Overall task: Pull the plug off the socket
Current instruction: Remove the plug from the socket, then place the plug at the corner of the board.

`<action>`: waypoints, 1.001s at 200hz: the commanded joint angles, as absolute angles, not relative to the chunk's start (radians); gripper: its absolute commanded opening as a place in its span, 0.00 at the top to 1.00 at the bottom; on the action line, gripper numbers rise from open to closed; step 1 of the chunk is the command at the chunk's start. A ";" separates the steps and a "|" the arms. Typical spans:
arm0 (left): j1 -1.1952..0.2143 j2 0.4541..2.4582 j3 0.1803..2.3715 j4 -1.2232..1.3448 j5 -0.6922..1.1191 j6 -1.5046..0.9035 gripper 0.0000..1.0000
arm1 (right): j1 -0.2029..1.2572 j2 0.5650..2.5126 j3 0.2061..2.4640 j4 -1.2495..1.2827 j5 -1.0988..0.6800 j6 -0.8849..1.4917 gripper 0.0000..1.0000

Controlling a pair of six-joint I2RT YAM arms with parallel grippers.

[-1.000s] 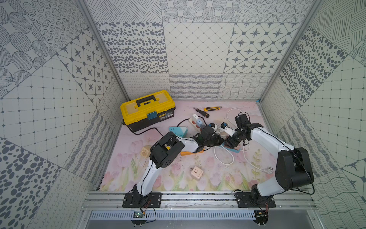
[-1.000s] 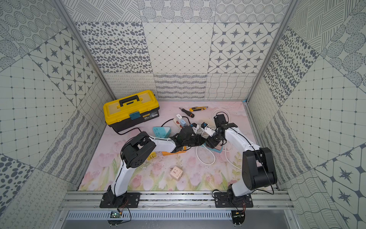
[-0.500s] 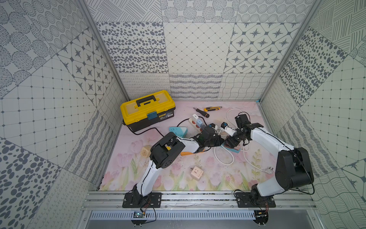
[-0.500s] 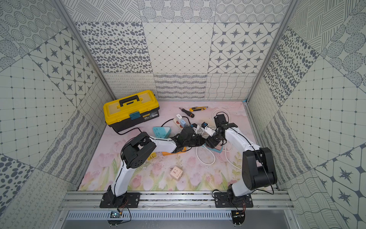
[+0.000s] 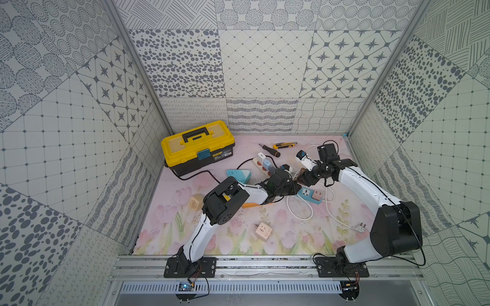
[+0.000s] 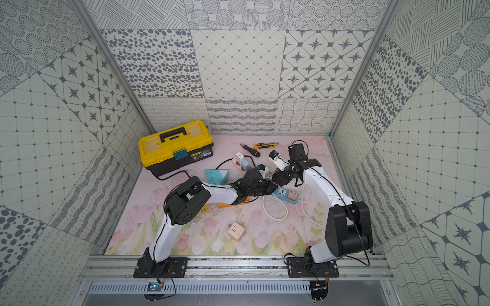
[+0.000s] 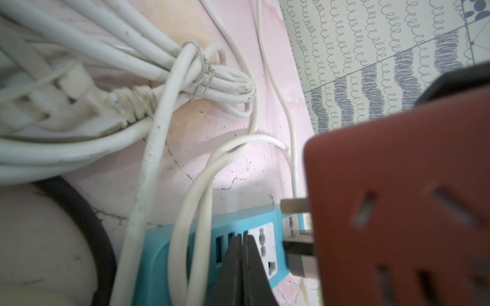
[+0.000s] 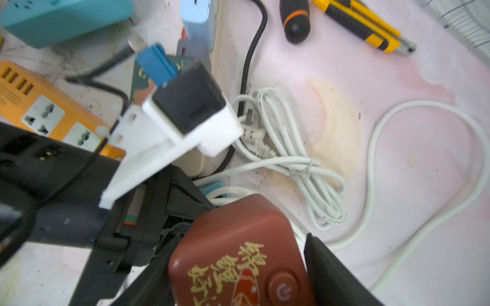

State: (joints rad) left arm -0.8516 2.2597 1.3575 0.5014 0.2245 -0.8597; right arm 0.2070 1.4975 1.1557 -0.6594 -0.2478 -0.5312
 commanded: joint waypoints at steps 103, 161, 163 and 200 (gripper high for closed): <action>-0.858 2.239 1.491 0.054 0.236 -0.781 0.92 | 0.195 1.138 0.903 -0.466 -0.189 0.077 1.00; -0.812 2.082 1.636 -0.019 0.257 -0.710 0.84 | 0.196 1.089 0.896 -0.606 -0.266 0.453 1.00; -0.809 2.074 1.636 -0.021 0.255 -0.709 0.84 | 0.196 1.087 0.895 -0.608 -0.276 0.461 1.00; -0.714 1.920 1.545 -0.045 0.252 -0.697 0.75 | 0.232 1.026 0.833 -0.619 -0.408 0.556 1.00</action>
State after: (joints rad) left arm -0.7902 2.0460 1.5925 0.0597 0.2359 -0.7605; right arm 0.2031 1.0901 0.8669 -0.6212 -0.2890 0.4355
